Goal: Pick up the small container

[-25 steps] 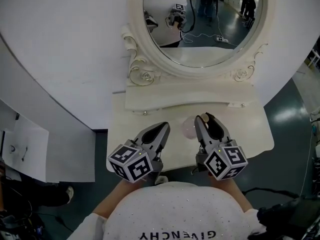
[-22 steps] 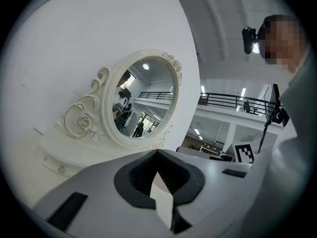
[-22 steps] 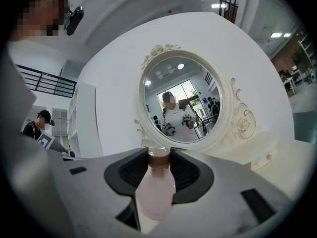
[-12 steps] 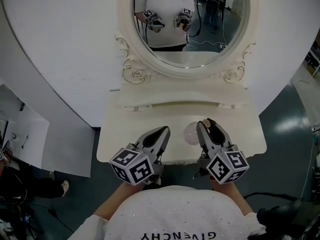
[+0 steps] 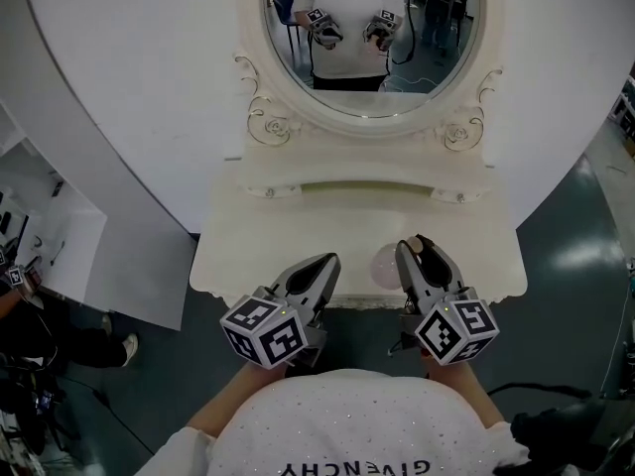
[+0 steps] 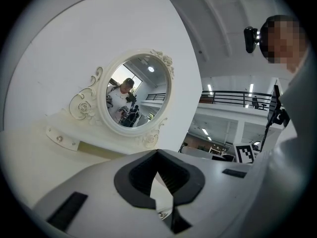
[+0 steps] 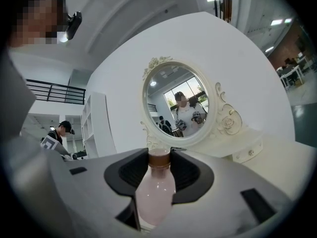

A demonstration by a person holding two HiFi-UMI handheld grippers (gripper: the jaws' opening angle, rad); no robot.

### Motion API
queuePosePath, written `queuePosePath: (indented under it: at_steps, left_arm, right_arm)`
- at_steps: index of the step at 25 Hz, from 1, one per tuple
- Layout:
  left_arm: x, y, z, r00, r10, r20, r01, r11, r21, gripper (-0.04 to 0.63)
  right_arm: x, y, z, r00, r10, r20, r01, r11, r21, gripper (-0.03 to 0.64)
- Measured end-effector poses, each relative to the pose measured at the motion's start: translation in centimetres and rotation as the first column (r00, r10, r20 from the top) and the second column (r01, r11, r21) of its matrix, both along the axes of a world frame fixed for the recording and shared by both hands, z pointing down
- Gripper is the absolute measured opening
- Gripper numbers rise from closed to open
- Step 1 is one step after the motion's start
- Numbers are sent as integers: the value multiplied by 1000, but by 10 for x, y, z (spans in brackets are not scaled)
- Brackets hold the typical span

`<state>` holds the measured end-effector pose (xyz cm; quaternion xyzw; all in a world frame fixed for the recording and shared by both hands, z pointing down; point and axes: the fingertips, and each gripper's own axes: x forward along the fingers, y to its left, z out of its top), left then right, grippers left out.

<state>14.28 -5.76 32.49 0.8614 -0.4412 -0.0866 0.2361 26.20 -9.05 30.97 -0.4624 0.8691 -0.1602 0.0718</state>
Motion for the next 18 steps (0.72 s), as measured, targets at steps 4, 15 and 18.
queuePosePath:
  at_steps: [4, 15, 18]
  left_arm:
    - [6, 15, 7, 1000, -19, 0, 19, 1000, -9, 2]
    - [5, 38, 7, 998, -58, 1, 58, 998, 0, 2]
    - [1, 44, 6, 998, -59, -4, 59, 998, -3, 2]
  right_arm:
    - [4, 13, 4, 1000, -25, -16, 26, 1000, 9, 143]
    - [6, 34, 6, 999, -51, -8, 51, 999, 13, 143]
    - [3, 39, 5, 999, -50, -6, 50, 999, 11, 143]
